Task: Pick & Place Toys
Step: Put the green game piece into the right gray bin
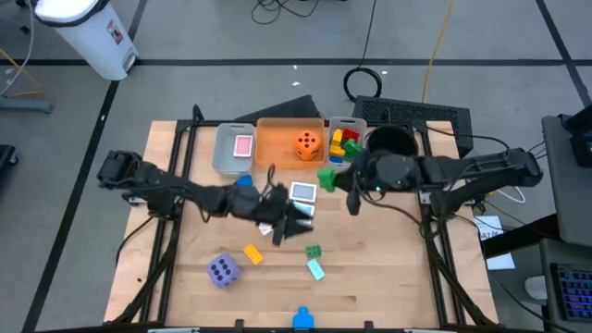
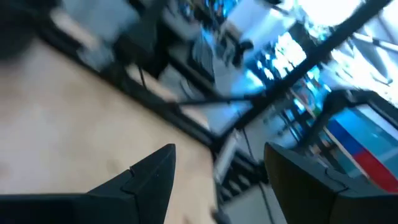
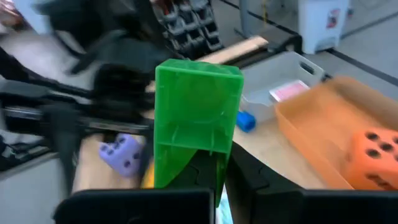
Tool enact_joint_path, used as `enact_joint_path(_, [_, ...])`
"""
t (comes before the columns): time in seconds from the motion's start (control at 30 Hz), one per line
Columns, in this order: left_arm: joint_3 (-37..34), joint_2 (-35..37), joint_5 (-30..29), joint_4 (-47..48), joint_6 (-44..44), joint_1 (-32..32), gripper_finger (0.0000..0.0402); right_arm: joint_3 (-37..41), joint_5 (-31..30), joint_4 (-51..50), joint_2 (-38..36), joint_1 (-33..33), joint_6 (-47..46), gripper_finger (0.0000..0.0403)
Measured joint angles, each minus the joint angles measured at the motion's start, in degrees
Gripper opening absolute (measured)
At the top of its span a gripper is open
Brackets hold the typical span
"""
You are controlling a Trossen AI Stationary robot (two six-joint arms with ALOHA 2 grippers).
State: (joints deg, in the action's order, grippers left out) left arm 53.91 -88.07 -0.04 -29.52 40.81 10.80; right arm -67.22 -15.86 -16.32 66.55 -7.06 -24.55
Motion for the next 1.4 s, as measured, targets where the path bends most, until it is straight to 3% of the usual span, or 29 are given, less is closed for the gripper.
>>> enact_joint_path(0.17, [0.0,0.0,2.52,-2.13,-3.72,-6.56,0.025,0.0,4.12,8.48,2.73,3.03,0.27,0.0001])
enact_joint_path(0.37, [0.02,1.15,14.96,-3.96,-6.25,-12.63,0.025,0.0,4.36,11.59,4.34,5.69,-0.03,0.0001])
enact_joint_path(0.47, [0.02,3.01,18.07,-4.09,-8.43,-14.61,0.025,0.0,4.56,11.33,4.37,6.53,-0.2,0.0001])
enact_joint_path(0.67, [0.02,6.21,18.45,-3.91,-11.9,-17.7,0.025,-0.02,5.93,12.45,4.28,7.49,-2.4,0.0])
enact_joint_path(1.03, [0.04,5.91,18.06,-3.35,-13.39,-21.5,0.025,0.02,11.62,13.33,6.43,7.91,-4.57,0.0])
enact_joint_path(1.4, [-0.04,6.05,25.19,-4.15,-13.27,-21.72,0.025,0.0,15.63,18.68,10.11,9.22,-4.23,0.0])
